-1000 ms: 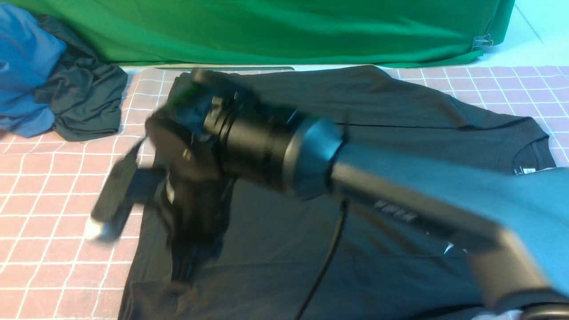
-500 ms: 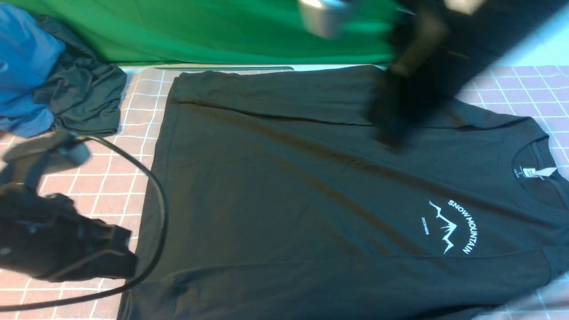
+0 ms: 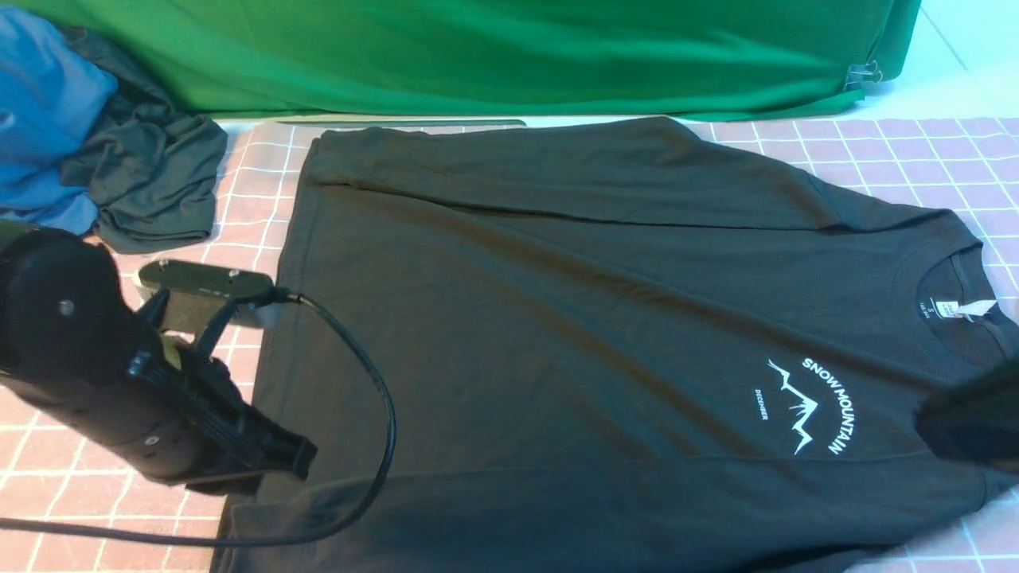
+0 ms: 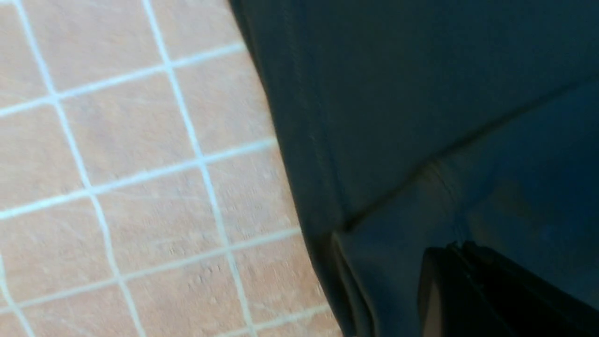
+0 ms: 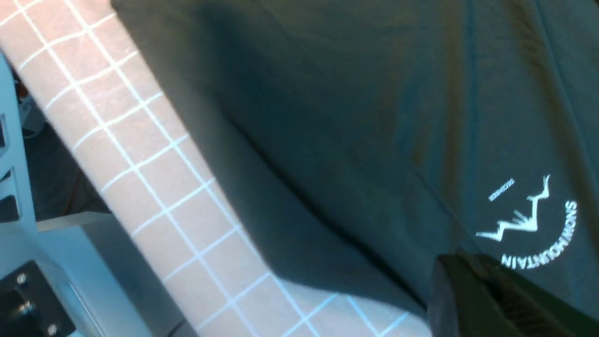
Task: Fold a long-sleeved shirt over a pink coffee tablecloth.
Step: 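Grasp the left edge of the dark T-shirt lying flat on the table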
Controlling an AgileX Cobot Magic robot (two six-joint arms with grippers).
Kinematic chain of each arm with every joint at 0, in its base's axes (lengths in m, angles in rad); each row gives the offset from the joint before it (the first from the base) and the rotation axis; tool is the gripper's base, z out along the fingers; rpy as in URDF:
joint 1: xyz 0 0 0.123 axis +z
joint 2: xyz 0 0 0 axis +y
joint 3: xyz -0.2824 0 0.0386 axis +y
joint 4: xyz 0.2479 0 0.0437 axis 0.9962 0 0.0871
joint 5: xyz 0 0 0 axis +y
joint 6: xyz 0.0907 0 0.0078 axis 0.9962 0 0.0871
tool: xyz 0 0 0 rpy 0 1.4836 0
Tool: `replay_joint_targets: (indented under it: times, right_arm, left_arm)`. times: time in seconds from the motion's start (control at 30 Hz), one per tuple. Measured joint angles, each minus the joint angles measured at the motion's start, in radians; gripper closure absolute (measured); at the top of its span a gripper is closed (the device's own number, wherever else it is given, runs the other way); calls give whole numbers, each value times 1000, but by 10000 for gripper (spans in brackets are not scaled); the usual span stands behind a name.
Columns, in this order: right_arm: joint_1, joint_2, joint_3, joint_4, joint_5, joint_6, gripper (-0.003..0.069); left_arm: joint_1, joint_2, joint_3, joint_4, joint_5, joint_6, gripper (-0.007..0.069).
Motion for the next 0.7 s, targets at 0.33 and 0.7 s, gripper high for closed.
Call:
replay_joint_targets:
  times: [0.33, 0.7]
  right_arm:
    - [-7, -135, 34, 2, -9, -4, 623]
    - [-7, -136, 34, 4, -18, -4, 623]
  left_arm:
    - [-5, 152, -2, 33, -18, 13, 180]
    - [-6, 241, -3, 13, -61, 171, 32]
